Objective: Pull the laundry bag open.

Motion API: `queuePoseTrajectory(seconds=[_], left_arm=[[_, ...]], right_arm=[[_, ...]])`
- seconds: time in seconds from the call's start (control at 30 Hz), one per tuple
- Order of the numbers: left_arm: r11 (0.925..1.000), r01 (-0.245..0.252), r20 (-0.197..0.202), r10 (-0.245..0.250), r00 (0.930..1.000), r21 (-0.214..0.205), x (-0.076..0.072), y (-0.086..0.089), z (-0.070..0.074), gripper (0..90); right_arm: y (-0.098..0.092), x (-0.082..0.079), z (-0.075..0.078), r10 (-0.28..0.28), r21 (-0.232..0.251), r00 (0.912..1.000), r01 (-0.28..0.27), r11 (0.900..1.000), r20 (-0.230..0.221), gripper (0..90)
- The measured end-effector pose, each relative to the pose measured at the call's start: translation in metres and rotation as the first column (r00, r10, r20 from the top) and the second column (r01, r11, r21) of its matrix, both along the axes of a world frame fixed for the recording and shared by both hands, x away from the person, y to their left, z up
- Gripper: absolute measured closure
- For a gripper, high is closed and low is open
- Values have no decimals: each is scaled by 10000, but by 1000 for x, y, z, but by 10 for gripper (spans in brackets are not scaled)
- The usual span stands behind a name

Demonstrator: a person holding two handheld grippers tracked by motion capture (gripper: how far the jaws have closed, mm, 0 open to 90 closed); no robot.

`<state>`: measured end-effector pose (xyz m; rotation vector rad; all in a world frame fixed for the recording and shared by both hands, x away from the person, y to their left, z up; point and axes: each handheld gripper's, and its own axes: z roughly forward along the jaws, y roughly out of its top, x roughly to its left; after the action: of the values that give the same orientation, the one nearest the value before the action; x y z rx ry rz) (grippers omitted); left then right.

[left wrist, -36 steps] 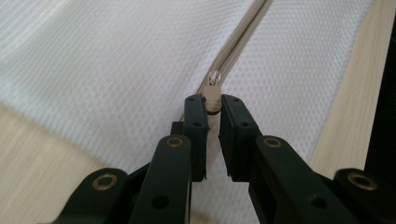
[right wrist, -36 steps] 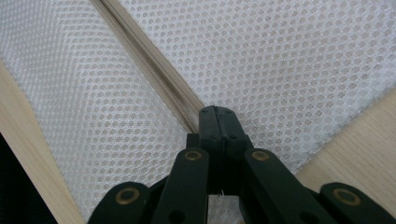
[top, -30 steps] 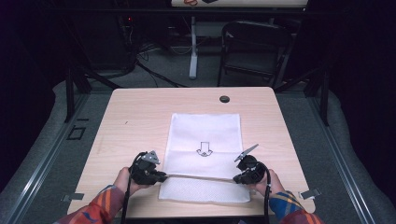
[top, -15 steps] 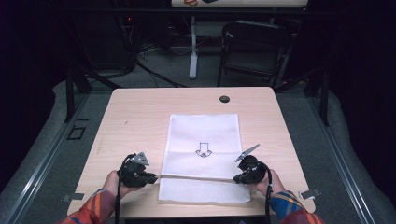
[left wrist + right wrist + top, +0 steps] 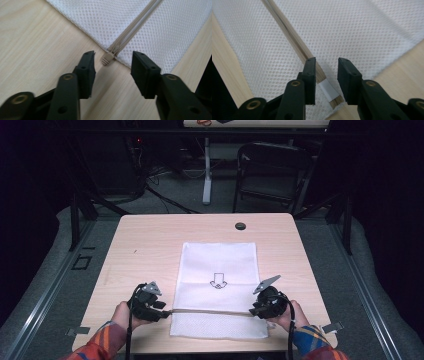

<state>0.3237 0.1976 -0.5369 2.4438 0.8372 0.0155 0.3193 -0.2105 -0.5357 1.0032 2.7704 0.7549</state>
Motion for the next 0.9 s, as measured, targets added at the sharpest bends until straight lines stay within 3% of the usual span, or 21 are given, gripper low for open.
queuePoseTrajectory(seconds=[0.2,0.37,0.5,0.7,0.9], left_arm=[[9973,-730,341,733,9967,-87,-2,8,11,359],[9901,-1387,445,1396,9892,-221,-5,18,17,261],[9836,-1794,489,1802,9824,-211,-8,24,20,197],[9755,-2195,626,2201,9735,-152,-11,29,23,157],[9646,-2625,595,2635,9628,-243,-17,38,25,141]], right_arm=[[-7,-5,13,-373,52,9986,371,9993,381,475],[-10,-7,18,-686,-363,9967,702,9969,441,277],[-16,-11,22,-1162,-400,9915,1186,9921,587,171],[-35,-20,30,-1790,-390,9813,1820,9825,707,111],[-55,-31,32,-2566,-187,9638,2585,9658,726,54]])
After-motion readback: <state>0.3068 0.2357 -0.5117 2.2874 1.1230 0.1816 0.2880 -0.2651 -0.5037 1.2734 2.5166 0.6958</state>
